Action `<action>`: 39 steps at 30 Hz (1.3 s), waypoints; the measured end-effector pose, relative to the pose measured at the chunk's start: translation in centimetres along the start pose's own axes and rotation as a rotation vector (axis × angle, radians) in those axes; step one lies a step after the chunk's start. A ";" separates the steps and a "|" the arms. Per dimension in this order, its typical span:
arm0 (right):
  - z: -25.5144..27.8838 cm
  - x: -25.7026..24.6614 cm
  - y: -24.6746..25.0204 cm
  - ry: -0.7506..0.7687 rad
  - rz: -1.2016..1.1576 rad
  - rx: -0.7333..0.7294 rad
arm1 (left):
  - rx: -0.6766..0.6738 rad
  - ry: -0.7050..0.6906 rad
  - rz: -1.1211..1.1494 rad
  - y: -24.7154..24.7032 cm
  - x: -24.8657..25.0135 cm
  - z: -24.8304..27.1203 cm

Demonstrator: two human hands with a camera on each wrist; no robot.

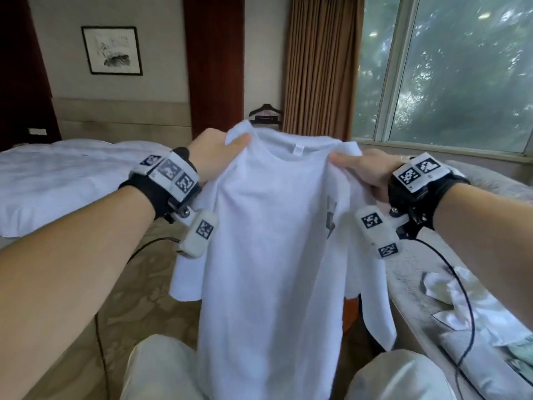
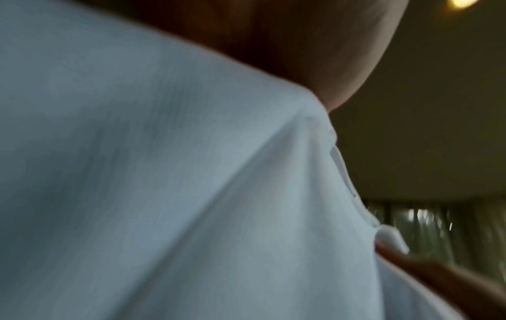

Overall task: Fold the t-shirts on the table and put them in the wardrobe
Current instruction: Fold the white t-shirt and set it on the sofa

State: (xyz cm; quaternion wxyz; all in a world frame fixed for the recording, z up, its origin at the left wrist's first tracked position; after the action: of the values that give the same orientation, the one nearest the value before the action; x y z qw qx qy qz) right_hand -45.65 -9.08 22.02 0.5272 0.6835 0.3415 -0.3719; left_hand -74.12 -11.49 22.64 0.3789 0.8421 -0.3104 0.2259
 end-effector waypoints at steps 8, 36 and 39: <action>-2.9 5.6 -1.7 -0.095 0.362 0.023 | -0.158 0.065 -0.333 -4.4 -8.2 -0.1; -23.1 28.1 -15.1 -0.383 0.661 0.007 | -0.370 0.586 -0.525 -25.5 -31.0 -6.4; -25.6 30.1 -16.9 -0.386 0.713 -0.017 | -0.415 0.611 -0.546 -28.5 -34.0 -7.3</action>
State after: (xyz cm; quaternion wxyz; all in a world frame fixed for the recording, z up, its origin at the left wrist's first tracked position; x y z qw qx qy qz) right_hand -41.59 21.70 -7.65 0.6831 0.6724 -0.0193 -0.2844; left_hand -79.40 20.97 -8.05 0.6594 0.6940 0.0099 0.2887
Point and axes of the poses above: each hand's wrist, its own z-axis away from the middle knuckle, its own y-axis out of the back of the hand, x = y × z, the point moved 1 cm from there along -z, towards the middle knuckle, and after that the axes turned 7 degrees about x, right-handed, at the moved point
